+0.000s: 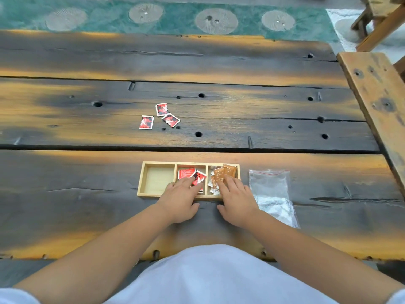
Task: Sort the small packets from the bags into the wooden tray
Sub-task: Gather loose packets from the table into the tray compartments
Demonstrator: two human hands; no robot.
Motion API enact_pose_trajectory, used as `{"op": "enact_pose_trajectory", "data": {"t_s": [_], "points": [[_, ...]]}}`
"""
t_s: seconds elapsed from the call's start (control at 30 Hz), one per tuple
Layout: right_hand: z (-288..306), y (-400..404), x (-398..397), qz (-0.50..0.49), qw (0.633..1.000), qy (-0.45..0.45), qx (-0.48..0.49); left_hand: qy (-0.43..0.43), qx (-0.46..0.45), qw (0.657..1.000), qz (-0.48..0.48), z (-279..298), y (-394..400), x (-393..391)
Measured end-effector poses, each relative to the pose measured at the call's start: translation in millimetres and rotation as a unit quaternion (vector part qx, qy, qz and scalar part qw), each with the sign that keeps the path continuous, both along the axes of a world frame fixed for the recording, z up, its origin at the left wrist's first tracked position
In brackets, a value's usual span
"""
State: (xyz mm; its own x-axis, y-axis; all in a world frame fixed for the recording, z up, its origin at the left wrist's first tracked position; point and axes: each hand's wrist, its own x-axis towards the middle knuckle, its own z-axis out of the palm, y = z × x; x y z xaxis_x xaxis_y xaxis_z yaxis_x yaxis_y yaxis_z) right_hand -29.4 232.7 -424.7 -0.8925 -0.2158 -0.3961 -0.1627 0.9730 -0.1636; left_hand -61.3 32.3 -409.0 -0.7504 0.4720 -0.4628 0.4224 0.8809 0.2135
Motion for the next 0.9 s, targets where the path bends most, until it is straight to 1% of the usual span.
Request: {"op": "enact_pose_trajectory", "data": {"t_s": [0.23,0.4,0.63,0.9], "points": [[13.9,-60.0,-24.7,-0.028,0.999,-0.004,-0.043,0.005,0.021,0.993,0.113,11.6,-58.5,-8.8],[15.5,-101.0,-44.2,-0.007,1.0,-0.007,-0.026,0.008,0.016,0.99,0.14,14.9,-102.7,-18.5],[11.1,-141.8,-63.8,-0.003,1.0,-0.01,-0.01,0.004,0.006,0.989,0.146,9.9,-147.5,-44.9],[5.3,-166.0,-95.2,-0.026,0.999,-0.019,0.004,-0.016,0.004,0.992,0.123,-1.9,-166.1,-84.8]]}}
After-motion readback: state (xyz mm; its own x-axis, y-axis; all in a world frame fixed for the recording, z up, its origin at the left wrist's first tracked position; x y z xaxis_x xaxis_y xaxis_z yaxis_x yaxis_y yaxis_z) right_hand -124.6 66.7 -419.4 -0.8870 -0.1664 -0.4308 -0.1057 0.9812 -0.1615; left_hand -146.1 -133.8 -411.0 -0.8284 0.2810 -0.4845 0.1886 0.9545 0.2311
